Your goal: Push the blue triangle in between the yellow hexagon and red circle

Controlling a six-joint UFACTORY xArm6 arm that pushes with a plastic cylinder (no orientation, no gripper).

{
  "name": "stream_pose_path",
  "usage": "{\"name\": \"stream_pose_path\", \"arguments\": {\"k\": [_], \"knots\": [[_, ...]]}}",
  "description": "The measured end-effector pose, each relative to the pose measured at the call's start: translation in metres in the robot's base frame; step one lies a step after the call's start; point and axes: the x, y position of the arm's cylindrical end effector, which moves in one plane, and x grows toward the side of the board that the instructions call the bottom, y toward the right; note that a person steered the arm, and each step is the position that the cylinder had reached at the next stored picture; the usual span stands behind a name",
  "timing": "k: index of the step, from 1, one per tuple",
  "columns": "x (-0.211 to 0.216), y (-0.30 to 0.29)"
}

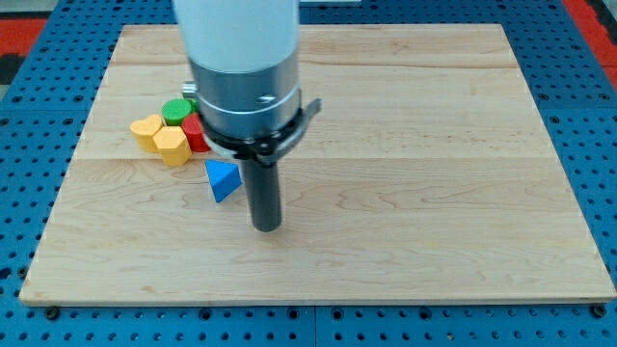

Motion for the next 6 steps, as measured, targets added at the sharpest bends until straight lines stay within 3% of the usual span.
{"name": "stream_pose_path", "arguments": {"k": [1,5,6], "knots": [[-0.016,-0.037],[-0.104,-0.060],[-0.106,-0.059]]}}
